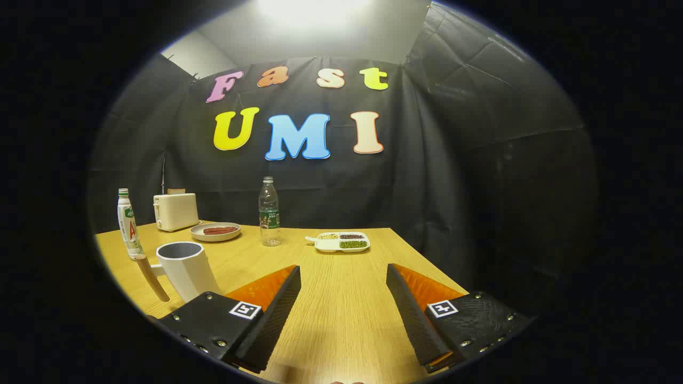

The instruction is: Take the bottle from table, then pour the juice into the cup, finally place the bottle on the coaster

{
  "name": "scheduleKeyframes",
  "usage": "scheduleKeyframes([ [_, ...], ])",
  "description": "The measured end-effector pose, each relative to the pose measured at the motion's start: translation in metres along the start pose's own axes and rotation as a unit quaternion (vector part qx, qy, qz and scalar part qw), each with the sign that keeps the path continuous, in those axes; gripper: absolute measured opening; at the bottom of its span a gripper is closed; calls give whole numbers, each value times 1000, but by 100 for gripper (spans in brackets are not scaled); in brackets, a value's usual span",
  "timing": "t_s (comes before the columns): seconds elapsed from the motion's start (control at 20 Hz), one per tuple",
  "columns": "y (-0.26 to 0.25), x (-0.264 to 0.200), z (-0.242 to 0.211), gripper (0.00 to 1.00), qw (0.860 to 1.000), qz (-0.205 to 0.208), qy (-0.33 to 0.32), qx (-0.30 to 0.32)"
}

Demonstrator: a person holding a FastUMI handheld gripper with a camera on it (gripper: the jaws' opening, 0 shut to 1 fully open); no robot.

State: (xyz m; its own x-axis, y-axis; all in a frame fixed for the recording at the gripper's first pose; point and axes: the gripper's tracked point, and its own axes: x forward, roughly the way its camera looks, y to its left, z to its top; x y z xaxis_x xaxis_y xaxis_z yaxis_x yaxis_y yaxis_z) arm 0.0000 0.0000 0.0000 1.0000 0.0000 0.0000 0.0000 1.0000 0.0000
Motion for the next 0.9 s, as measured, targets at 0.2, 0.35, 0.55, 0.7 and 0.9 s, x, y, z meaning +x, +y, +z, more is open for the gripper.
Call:
scheduleKeyframes([
  [0.2,-1,1,1,98,1000,-1,-3,1],
  [0.35,-1,6,-4,98,1000,-3,7,-4],
  [0.55,-2,57,10,97,1000,-15,-1,-14],
  [0.7,-9,72,43,97,998,-32,-48,2],
  [0.9,-3,69,100,97,993,-71,-89,19],
])
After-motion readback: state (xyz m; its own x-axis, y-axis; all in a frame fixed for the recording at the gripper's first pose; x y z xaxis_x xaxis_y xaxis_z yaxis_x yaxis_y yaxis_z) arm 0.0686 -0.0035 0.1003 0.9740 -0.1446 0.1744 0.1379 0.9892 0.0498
